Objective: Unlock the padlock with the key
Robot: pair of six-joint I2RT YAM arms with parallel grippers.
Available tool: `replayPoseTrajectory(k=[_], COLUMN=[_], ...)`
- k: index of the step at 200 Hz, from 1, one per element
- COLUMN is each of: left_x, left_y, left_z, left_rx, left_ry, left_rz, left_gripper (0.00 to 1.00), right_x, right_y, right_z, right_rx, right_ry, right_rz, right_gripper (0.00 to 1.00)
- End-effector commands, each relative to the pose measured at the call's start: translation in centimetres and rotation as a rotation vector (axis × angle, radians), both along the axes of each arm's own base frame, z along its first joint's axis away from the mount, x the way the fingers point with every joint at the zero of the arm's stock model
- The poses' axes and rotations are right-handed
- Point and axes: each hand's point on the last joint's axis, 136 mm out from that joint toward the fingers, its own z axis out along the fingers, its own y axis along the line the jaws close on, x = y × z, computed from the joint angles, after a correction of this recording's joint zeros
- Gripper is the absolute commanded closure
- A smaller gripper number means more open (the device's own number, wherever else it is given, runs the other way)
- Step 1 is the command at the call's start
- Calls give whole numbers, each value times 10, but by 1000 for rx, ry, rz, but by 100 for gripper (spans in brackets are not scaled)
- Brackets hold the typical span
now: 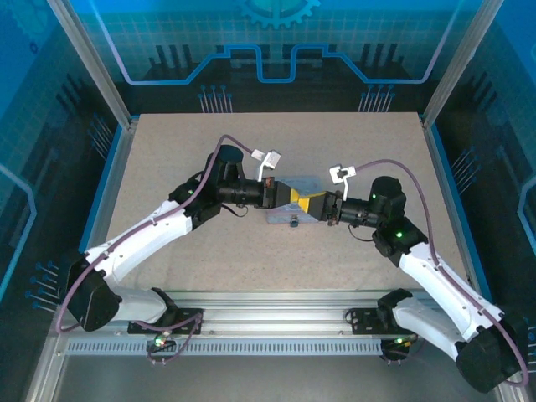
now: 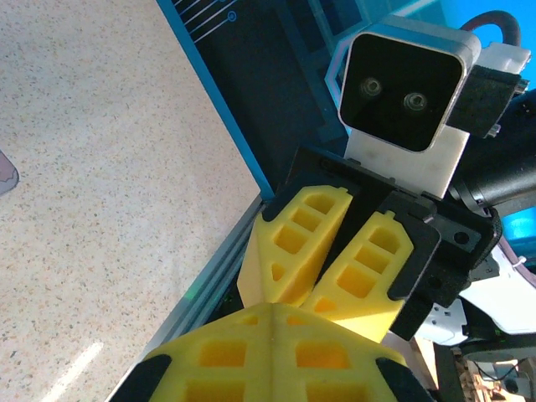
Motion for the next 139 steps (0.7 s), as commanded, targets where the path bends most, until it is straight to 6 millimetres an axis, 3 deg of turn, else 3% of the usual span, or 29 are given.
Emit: replayPoseTrajectory(k=[1,28,67,96,118,139], left_x=[0,0,3,9,17,21], left_y=[0,0,1,9,23,37], left_z=[-1,0,2,2,-4,-14], left_rx=[-7,-10,-17,-7,14,32], left_ry=[-4,-7,-15,-38,-42,-41], left_rz=[-16,-13,2,63,141,216], left_gripper=[100,100,100,66,48,43], right_x=[-3,-6,-8,-6,-3,2], right_y=[-5,-4,-5,-9,-14,-20], right_z=[11,10,6,1,-4,-10], right_rx=[12,12,3,-18,-34,-50], right_ry=[-43,-46,-47,-33,-17,2], right_rz=[-1,14,12,-14,-49,-87], right_gripper=[91,100,100,100,100,100])
